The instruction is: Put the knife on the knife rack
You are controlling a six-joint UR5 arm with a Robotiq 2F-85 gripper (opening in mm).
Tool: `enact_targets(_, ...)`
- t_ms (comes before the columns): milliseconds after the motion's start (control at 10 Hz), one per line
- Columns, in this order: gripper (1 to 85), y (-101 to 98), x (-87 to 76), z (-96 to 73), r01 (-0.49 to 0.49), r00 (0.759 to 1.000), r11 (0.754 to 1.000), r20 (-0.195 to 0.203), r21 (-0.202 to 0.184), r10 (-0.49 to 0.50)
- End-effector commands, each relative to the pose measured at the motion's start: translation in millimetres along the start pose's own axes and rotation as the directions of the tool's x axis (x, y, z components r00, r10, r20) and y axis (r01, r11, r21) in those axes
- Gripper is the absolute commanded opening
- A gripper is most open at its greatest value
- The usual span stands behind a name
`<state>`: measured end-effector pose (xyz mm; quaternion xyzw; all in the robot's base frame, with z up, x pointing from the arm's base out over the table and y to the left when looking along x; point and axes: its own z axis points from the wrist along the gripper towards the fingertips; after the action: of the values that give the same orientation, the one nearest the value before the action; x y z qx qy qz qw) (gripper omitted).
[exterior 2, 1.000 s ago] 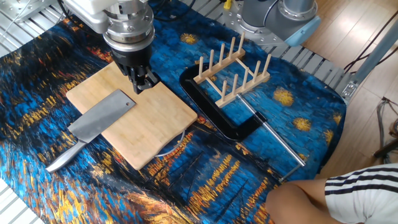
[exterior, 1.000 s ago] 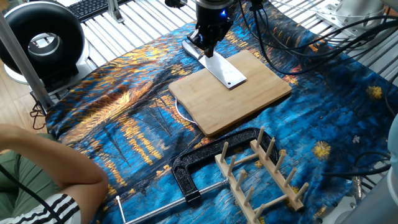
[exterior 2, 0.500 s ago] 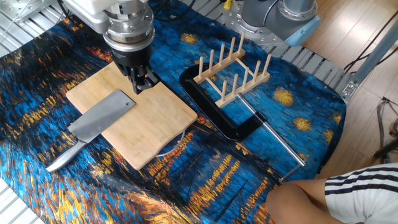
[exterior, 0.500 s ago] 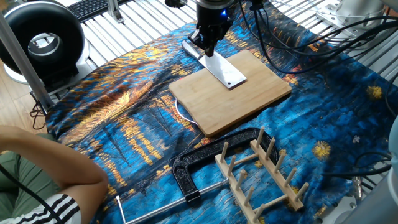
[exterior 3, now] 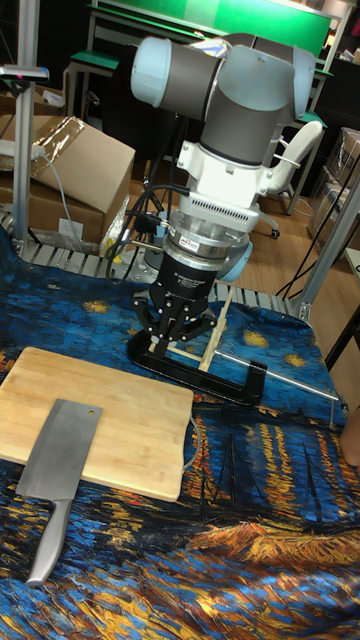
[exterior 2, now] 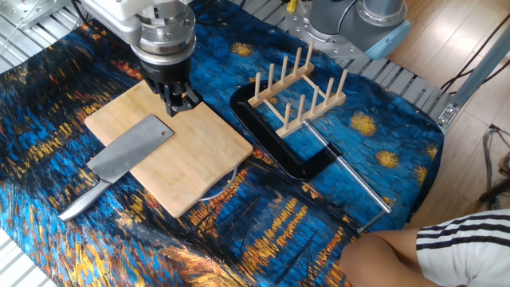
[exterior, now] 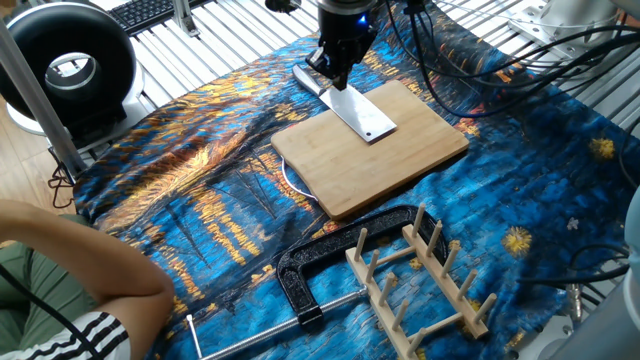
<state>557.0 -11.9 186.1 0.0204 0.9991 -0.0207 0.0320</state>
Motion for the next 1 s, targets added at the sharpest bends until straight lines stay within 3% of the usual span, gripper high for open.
enact_targets(0,8.3,-2.6,-6.4,-1.2,0.012,1.000,1.000,0.024,0.008,-0.012)
enact_targets(100,24.7,-15.9,-2.0,-1.6,0.101,0.995,0.993,0.002,0.059,-0.101)
enact_targets(200,27.7,-10.3,-2.9,-1.4,0.121,0.993,0.992,0.006,0.038,-0.121)
enact_targets(300,31.7,-10.8,-14.8,11.1,0.146,0.989,0.989,0.017,0.030,-0.147)
enact_targets(600,32.7,-23.9,-53.8,74.1,0.194,0.980,0.980,0.041,0.030,-0.195)
enact_targets(800,32.7,-30.8,-60.9,97.7,0.206,0.977,0.978,0.046,0.035,-0.208)
enact_targets(900,33.3,-40.0,-60.1,98.2,0.219,0.974,0.973,0.037,0.067,-0.222)
